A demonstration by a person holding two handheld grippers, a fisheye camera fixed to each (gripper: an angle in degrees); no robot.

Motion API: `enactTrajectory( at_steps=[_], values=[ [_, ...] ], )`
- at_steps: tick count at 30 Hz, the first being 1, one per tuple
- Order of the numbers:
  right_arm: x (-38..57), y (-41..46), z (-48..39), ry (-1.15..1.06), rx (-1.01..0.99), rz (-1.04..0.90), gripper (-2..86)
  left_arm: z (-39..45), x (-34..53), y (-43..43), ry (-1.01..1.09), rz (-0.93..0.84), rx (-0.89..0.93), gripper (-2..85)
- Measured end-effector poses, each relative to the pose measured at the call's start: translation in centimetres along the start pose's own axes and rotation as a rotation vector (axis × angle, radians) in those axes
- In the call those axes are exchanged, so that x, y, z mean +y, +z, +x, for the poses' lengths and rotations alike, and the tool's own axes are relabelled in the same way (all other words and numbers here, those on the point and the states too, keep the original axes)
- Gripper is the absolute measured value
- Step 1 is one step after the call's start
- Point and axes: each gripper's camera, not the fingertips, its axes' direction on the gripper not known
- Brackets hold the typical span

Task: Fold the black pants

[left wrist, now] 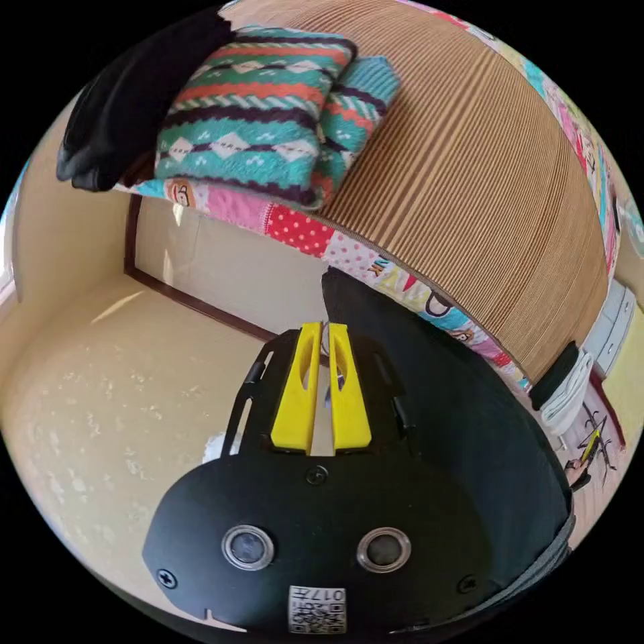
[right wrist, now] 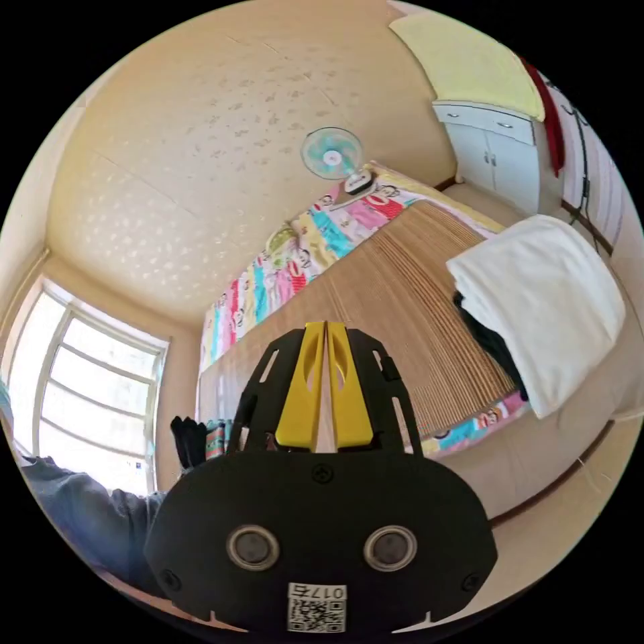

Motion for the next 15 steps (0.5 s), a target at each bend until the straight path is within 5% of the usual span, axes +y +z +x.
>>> enactTrajectory(
  at_steps=[8, 15],
  values=[
    [4.0, 3.9, -21.6, -0.502, -0.438, 0.227, 0.5, -5.1, 7.0, 5.2, -0.062, 0.265, 0.209, 0.5],
    [10.9, 8.8, -23.6, -0.398, -1.058, 0.222, 0.4, -11.7, 6.3, -6.6, -0.047, 0.716, 0.205, 7.3]
  ],
)
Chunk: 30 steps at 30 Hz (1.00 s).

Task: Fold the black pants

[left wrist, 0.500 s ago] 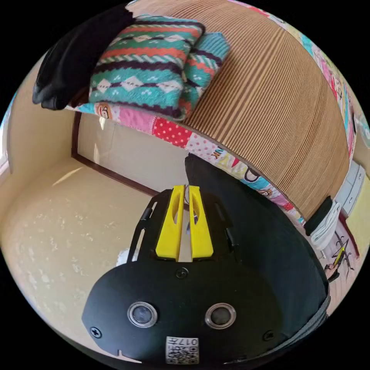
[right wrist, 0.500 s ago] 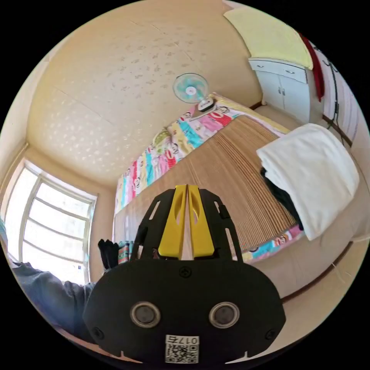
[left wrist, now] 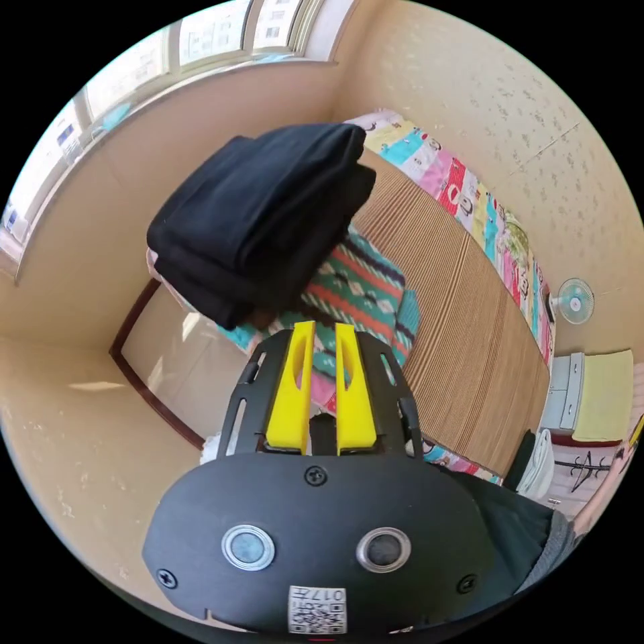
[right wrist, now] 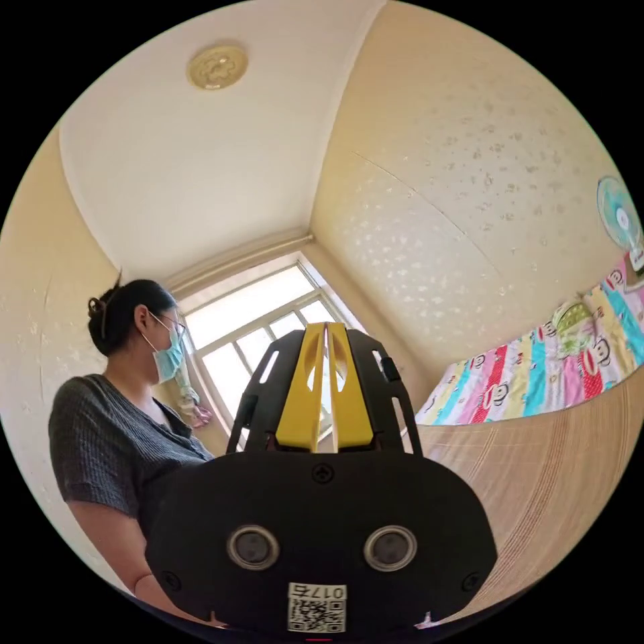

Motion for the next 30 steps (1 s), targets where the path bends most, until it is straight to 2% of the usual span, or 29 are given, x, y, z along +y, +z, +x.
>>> enactTrajectory(
  at_steps=[3, 5, 7, 9, 10, 15, 17, 20, 22, 23, 25, 30],
  values=[
    [3.0, -0.8, 0.3, 0.071, 0.0, 0.006, 0.4, -1.2, -4.1, -1.0, 0.066, 0.059, -0.01, 9.1],
    [4.4, -1.7, -0.4, 0.062, -0.011, 0.022, 0.4, -1.5, -6.1, 0.1, 0.102, 0.037, -0.049, 11.2],
    [5.3, -2.5, -1.5, 0.046, 0.065, 0.011, 0.4, -1.8, -7.3, 2.9, 0.143, -0.018, -0.091, 13.1],
    [5.5, -3.4, -3.4, 0.049, 0.28, -0.033, 0.4, -2.2, -7.3, 6.5, 0.167, -0.126, -0.132, 13.3],
    [5.5, -3.6, -4.0, 0.031, 0.318, -0.032, 0.4, -2.1, -6.7, 7.9, 0.213, -0.159, -0.158, 13.2],
    [5.1, -4.4, -7.4, -0.087, 0.615, -0.098, 0.4, -3.8, -3.9, 8.2, 0.215, -0.191, -0.118, 10.7],
    [5.3, -4.4, -6.9, -0.083, 0.615, -0.115, 0.4, -6.2, -3.0, 7.6, 0.19, -0.197, -0.009, 7.2],
    [5.6, -4.2, -3.8, 0.025, 0.494, -0.151, 0.5, -11.1, -1.8, 5.2, 0.164, -0.171, 0.28, 2.9],
    [6.2, -3.7, -2.2, 0.03, 0.454, -0.192, 0.5, -13.8, -0.9, 0.6, 0.2, -0.054, 0.564, 2.1],
    [6.6, -3.1, -1.4, 0.01, 0.462, -0.229, 0.5, -14.4, -0.6, -0.7, 0.202, -0.014, 0.648, 2.0],
    [7.1, -2.2, -0.6, -0.03, 0.501, -0.291, 0.6, -15.1, 0.0, -5.5, 0.238, 0.141, 0.94, 1.6],
    [7.2, 0.6, 1.3, -0.208, 0.54, -0.502, 1.2, -9.6, 2.0, -15.3, 0.471, 0.331, 1.138, 1.0]
  ],
)
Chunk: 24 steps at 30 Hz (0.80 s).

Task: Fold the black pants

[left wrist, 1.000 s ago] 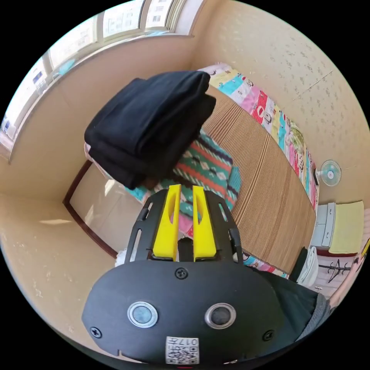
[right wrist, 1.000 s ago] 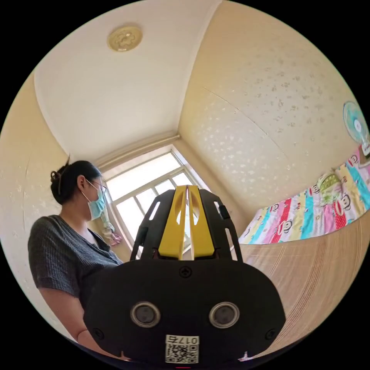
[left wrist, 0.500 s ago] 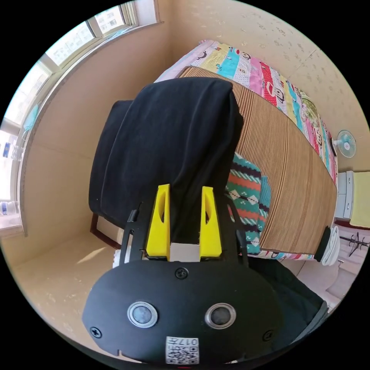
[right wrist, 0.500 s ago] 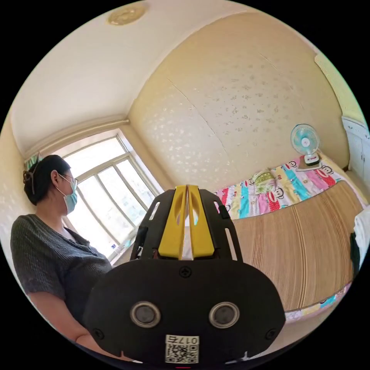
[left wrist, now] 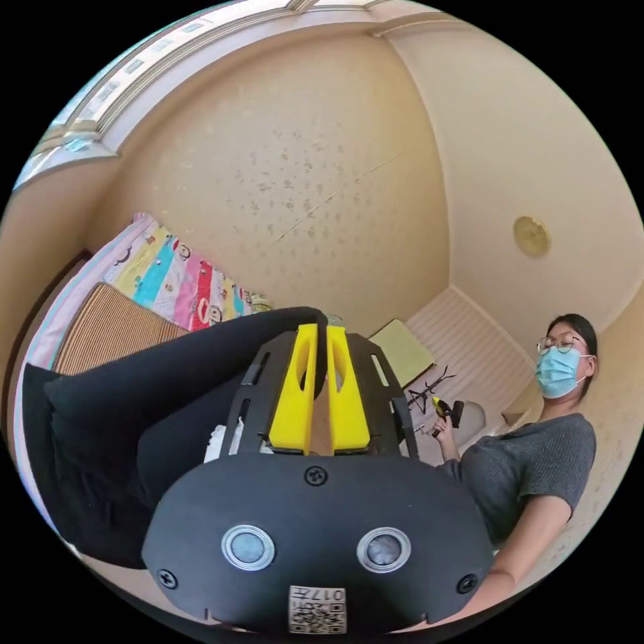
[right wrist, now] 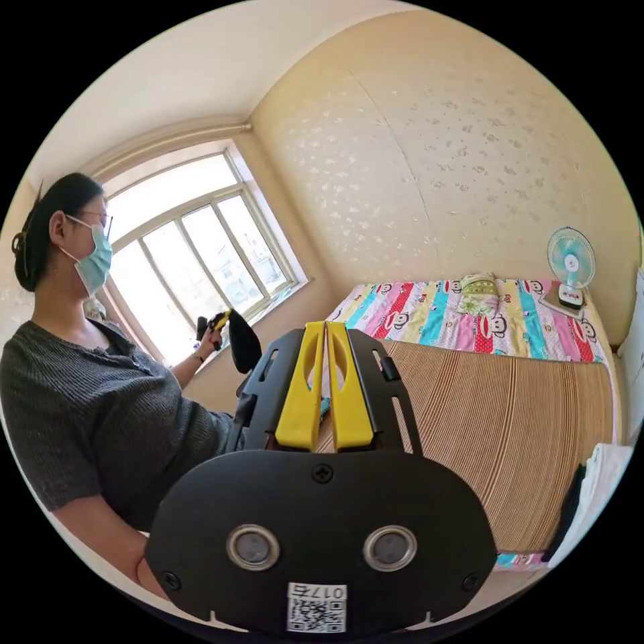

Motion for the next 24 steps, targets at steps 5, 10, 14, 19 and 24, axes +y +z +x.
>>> enactTrajectory(
  at_steps=[5, 10, 14, 19, 24],
  values=[
    [0.2, 3.2, 1.9, -0.06, -0.048, -0.123, 3.6, 13.0, -1.4, 3.7, 0.279, -0.051, 0.208, 0.8],
    [2.5, 8.6, 5.6, 0.026, -0.196, -0.199, 10.8, 24.8, -0.1, 7.5, 0.473, -0.104, 0.455, 0.8],
    [4.3, 15.2, 8.9, 0.11, -0.184, -0.328, 19.3, 29.3, 2.9, 11.8, 0.519, -0.189, 0.61, 0.6],
    [5.3, 17.8, 15.8, 0.262, -0.274, -0.163, 26.2, 33.2, 9.6, 18.1, 0.552, -0.288, 0.827, 0.3],
    [5.0, 17.0, 20.4, 0.197, -0.634, 0.057, 17.3, 29.8, 13.8, 21.1, 0.429, -0.307, 0.924, 0.7]
  ],
)
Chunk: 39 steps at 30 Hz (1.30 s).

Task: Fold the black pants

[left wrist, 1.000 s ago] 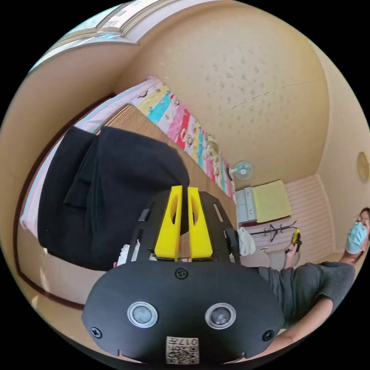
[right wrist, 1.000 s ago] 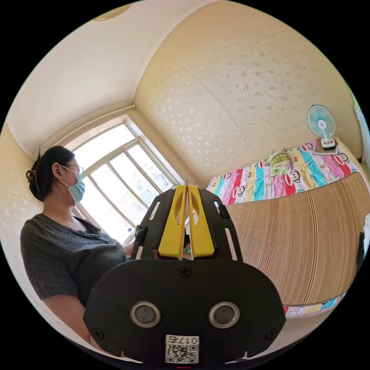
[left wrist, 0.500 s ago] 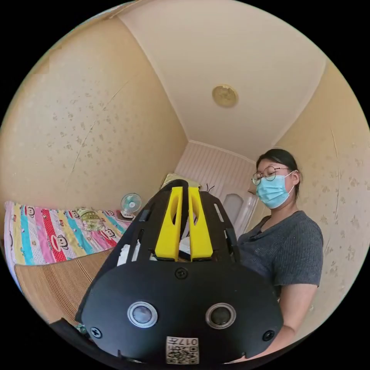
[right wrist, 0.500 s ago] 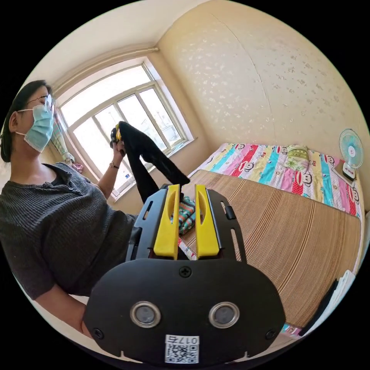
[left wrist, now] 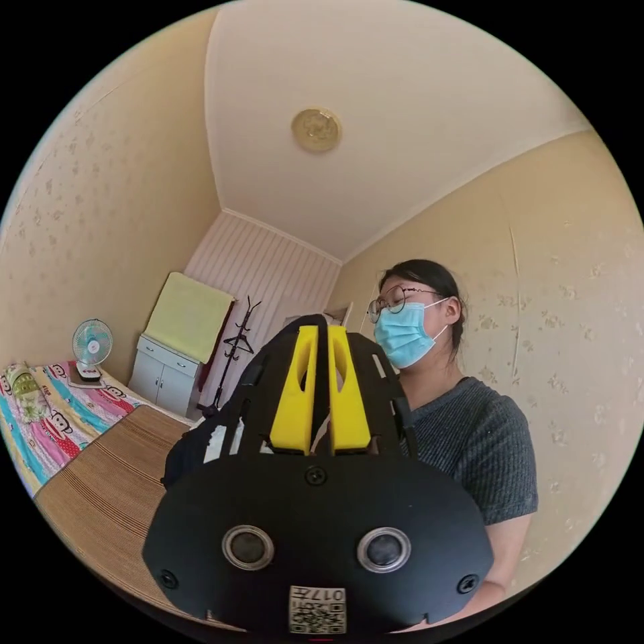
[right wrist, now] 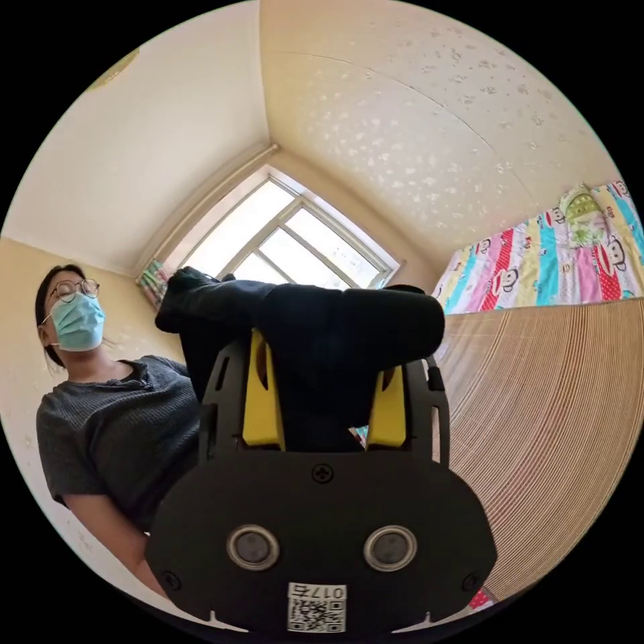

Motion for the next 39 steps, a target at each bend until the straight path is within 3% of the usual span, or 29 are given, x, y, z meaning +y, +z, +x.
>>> enactTrajectory(
  at_steps=[5, 9, 13, 15, 18, 23, 26, 29, 31, 33, 35, 39],
  values=[
    [-1.0, -4.3, -3.0, -0.163, -0.171, 0.199, 12.3, -0.9, 4.9, -5.4, -0.041, 0.11, -0.152, 1.6],
    [-3.5, -6.9, -9.0, -0.264, 0.07, 0.234, 11.1, -2.5, 10.5, -10.3, -0.195, 0.071, -0.527, 3.6],
    [-5.8, -5.9, -15.6, -0.371, 0.334, 0.194, 10.8, -6.6, 17.1, -9.9, -0.406, -0.136, -0.925, 8.6],
    [-7.2, -2.3, -19.3, -0.437, 0.523, 0.087, 10.7, -6.7, 19.2, -9.2, -0.371, -0.097, -0.955, 9.8],
    [-8.4, 4.7, -21.2, -0.467, 0.676, -0.081, 10.5, -6.8, 20.7, -6.2, -0.255, -0.019, -0.853, 11.8],
    [-8.4, 12.9, -22.9, -0.546, 0.652, -0.239, 10.8, -10.2, 19.4, 6.3, -0.102, -0.307, -0.76, 19.4],
    [-7.9, 16.0, -25.3, -0.626, 0.643, -0.342, 11.9, -11.8, 19.7, 12.2, -0.002, -0.431, -0.817, 17.2],
    [-7.0, 15.4, -28.2, -0.695, 0.815, -0.307, 13.9, -11.8, 19.7, 12.5, 0.064, -0.389, -0.773, 11.7],
    [-6.2, 12.8, -30.1, -0.716, 0.746, -0.23, 12.7, -11.2, 19.8, 10.6, 0.112, -0.297, -0.633, 8.2],
    [-4.6, 8.4, -31.6, -0.754, 0.506, -0.157, 7.5, -11.1, 19.7, 9.5, 0.139, -0.249, -0.554, 7.2],
    [-3.5, 5.4, -31.6, -0.702, 0.415, -0.079, 5.5, -11.0, 19.4, 8.7, 0.176, -0.226, -0.492, 6.6],
    [0.2, 1.1, -30.1, -0.604, 0.421, 0.117, 5.8, -13.4, 18.3, 6.0, 0.108, -0.116, -0.296, 6.3]
  ],
)
